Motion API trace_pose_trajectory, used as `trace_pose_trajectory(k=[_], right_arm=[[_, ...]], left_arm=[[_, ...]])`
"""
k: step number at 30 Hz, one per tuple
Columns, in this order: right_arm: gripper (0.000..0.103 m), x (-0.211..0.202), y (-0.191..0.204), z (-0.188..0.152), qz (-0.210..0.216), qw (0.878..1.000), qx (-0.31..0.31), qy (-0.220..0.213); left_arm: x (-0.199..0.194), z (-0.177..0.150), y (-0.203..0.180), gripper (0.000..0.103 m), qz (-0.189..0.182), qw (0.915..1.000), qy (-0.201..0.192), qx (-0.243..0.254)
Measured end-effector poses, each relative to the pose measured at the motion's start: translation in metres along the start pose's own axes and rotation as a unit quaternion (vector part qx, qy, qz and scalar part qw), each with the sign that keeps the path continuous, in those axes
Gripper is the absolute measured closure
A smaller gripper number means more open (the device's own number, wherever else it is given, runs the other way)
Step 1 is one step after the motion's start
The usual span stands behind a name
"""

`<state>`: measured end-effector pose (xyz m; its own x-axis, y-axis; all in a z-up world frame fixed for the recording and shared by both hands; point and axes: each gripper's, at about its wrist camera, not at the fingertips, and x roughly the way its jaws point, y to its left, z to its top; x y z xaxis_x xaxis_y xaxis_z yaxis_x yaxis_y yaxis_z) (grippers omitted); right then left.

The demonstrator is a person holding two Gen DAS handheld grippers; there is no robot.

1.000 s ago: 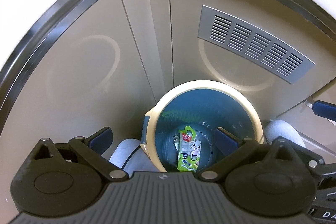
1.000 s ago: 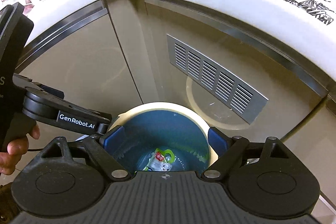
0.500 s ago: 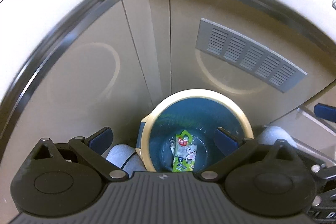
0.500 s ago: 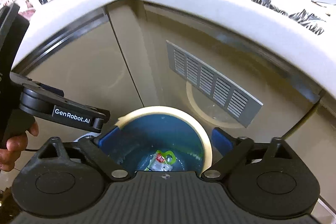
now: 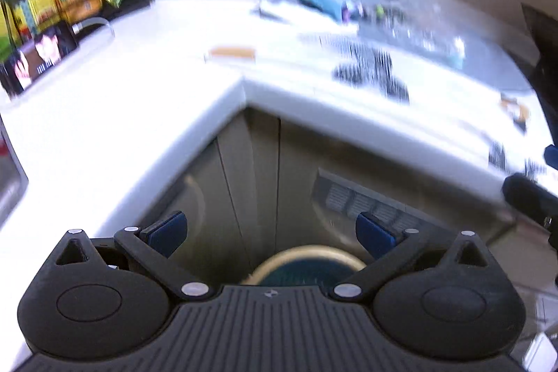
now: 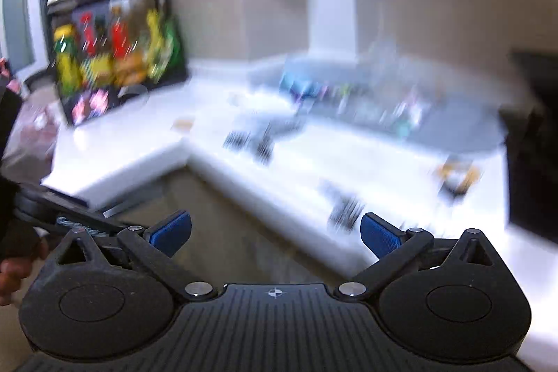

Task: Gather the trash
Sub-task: 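Raise both grippers back up to the counter trash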

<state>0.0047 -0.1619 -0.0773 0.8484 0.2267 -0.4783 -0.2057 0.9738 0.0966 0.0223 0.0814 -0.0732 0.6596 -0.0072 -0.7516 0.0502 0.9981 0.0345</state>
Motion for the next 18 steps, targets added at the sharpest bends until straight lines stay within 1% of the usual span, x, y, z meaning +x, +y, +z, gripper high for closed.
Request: trace_pose_trajectory(k=[2,4,8,11,13,15,18], right_arm=[[0.0,0.006,-0.009,0.01,-0.019,1.0,0.005,-0.017],[0.0,0.013,-0.019,0.019,-0.029,0.999,0.017,-0.028],[0.0,0.029,-0.039,0.035,-0.047,0.997,0.034,-0.045],[0.0,0.045,-0.051,0.046,-0.059,0.996,0.043,-0.057],[0.0,0.059,-0.06,0.053,-0.069,0.994,0.051,-0.064],[0.0,0.077,-0.073,0.06,-0.077,0.993,0.061,-0.07],[0.0,0.102,-0.097,0.07,-0.101,0.988,0.086,-0.076]], left_arm=[[-0.004,0.014,-0.001,0.0,0.008,0.9999,-0.014,-0.005],[-0.007,0.028,-0.002,0.0,0.011,0.9995,-0.028,-0.01],[-0.005,0.057,-0.003,0.0,0.008,0.9984,-0.053,-0.018],[-0.002,0.075,-0.005,0.0,0.004,0.9975,-0.07,-0.014],[0.005,0.088,-0.009,0.0,0.005,0.9969,-0.078,-0.012],[0.015,0.102,-0.012,0.0,0.015,0.9965,-0.08,-0.018],[0.031,0.123,-0.015,0.0,0.021,0.9958,-0.085,-0.027]])
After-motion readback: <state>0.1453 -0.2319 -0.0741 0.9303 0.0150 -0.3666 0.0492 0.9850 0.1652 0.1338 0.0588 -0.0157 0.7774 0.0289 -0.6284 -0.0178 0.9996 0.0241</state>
